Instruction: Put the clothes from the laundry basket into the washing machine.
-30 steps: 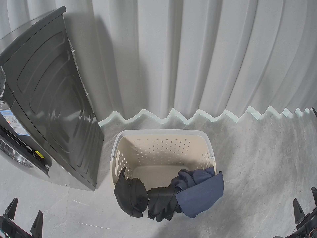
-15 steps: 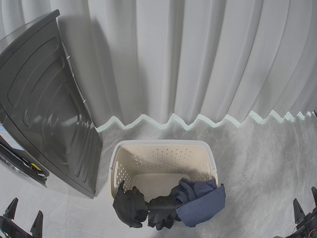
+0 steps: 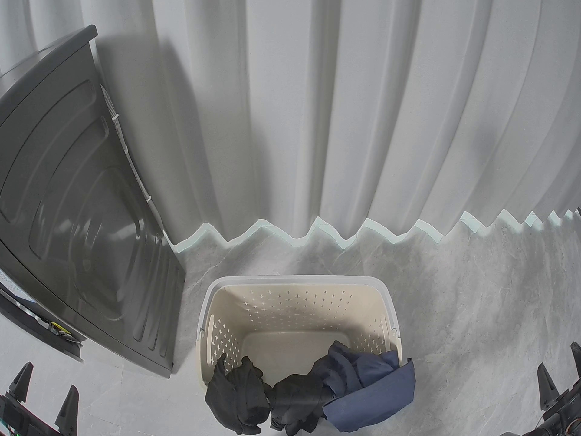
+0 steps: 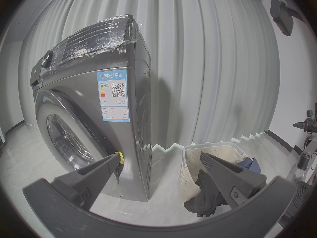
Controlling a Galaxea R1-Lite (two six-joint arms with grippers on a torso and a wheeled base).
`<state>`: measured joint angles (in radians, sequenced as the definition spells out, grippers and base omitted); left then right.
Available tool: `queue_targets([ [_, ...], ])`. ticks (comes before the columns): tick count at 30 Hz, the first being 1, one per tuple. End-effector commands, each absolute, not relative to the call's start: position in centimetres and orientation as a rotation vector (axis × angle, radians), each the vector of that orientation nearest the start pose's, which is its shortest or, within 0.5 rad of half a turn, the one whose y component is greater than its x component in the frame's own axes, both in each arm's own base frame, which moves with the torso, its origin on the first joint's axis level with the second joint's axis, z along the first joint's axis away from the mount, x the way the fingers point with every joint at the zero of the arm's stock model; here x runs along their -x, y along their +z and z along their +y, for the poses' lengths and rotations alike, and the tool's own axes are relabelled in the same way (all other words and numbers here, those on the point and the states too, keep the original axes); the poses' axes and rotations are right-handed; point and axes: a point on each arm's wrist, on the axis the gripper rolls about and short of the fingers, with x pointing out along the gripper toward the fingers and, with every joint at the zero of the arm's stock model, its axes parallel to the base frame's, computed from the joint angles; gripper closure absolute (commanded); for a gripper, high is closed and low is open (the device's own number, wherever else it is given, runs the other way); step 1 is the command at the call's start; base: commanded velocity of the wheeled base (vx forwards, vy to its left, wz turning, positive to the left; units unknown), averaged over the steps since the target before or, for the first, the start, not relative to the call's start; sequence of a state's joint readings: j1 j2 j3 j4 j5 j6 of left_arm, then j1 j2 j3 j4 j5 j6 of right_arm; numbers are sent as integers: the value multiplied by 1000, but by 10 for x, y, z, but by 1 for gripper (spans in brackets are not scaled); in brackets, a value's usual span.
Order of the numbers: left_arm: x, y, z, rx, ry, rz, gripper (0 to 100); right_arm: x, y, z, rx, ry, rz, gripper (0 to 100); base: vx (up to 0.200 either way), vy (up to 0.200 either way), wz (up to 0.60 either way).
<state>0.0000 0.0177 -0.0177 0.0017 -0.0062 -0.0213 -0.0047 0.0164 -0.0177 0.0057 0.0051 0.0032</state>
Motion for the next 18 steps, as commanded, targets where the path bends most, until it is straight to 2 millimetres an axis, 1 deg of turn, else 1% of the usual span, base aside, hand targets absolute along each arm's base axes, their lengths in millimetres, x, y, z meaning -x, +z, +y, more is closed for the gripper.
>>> queue_targets([
  [1, 23, 76, 0, 23, -6, 2, 0, 23, 75, 0, -3, 2, 5, 0, 0, 0, 0],
  [2, 23, 76, 0, 23, -6, 0, 0, 23, 75, 0, -3, 0, 5, 0, 0, 0, 0],
  [5, 23, 76, 0, 21, -8, 0, 0, 23, 75, 0, -3, 0, 5, 0, 200, 0, 0],
  [18, 23, 76, 0, 21, -6, 0, 0, 23, 75, 0, -3, 2, 5, 0, 0, 0, 0],
])
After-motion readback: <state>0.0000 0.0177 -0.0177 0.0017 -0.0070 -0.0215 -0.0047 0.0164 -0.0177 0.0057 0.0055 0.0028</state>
